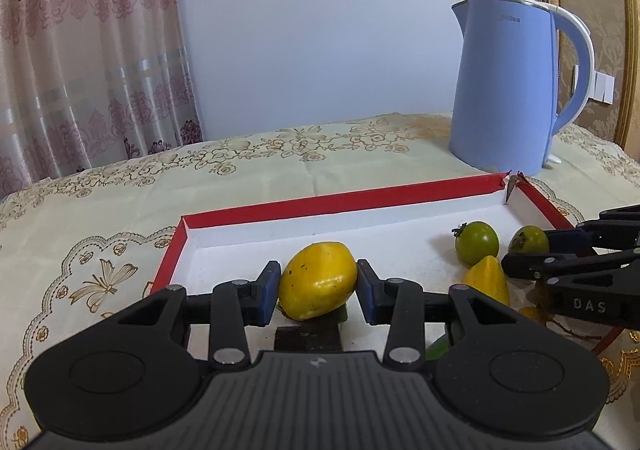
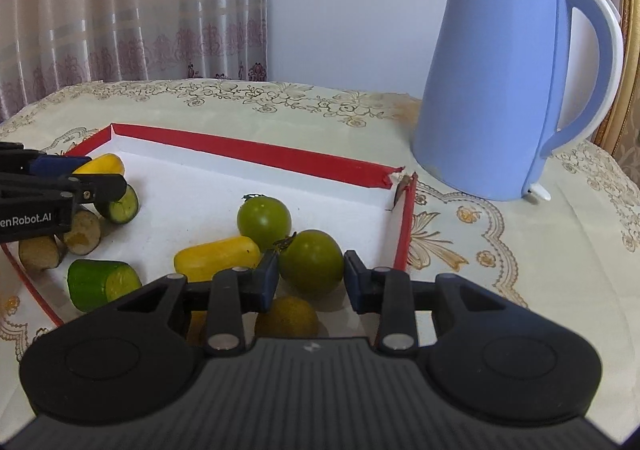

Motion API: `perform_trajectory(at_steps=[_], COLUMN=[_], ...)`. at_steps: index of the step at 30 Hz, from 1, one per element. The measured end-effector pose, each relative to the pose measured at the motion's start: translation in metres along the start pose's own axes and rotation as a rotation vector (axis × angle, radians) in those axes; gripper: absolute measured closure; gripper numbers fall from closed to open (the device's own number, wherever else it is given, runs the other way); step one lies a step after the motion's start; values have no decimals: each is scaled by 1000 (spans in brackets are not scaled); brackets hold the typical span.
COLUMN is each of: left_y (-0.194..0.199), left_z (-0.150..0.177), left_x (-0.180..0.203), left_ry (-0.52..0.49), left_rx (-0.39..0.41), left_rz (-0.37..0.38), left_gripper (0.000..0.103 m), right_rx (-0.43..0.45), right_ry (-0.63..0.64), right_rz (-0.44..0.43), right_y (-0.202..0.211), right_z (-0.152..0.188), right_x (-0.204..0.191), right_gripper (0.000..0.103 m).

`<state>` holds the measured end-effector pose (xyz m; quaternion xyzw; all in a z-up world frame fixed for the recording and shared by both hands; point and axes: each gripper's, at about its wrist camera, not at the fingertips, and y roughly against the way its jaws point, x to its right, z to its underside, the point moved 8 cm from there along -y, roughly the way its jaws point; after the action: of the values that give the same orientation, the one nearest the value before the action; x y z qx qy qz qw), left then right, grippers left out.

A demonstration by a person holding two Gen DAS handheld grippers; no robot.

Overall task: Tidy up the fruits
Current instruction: 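Lower the green tomato into the tray and open the right gripper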

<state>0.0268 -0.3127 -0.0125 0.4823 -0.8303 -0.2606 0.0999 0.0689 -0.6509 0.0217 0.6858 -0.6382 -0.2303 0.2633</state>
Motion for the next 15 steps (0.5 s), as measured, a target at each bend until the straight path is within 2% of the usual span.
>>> perform_trajectory(at_steps=[10,15], left_y=[-4,-15], left_z=[-13,-11], left_x=[18,26], left_ry=[-20,-32], left_rx=[10,-11], left_rz=[14,13], left_gripper=[64,64], right_rx=[12,29], right_ry=[-1,8], right_rz=[5,7], right_y=[-7,-4], right_z=[-2,5], right_x=[1,0], right_gripper=[70,70])
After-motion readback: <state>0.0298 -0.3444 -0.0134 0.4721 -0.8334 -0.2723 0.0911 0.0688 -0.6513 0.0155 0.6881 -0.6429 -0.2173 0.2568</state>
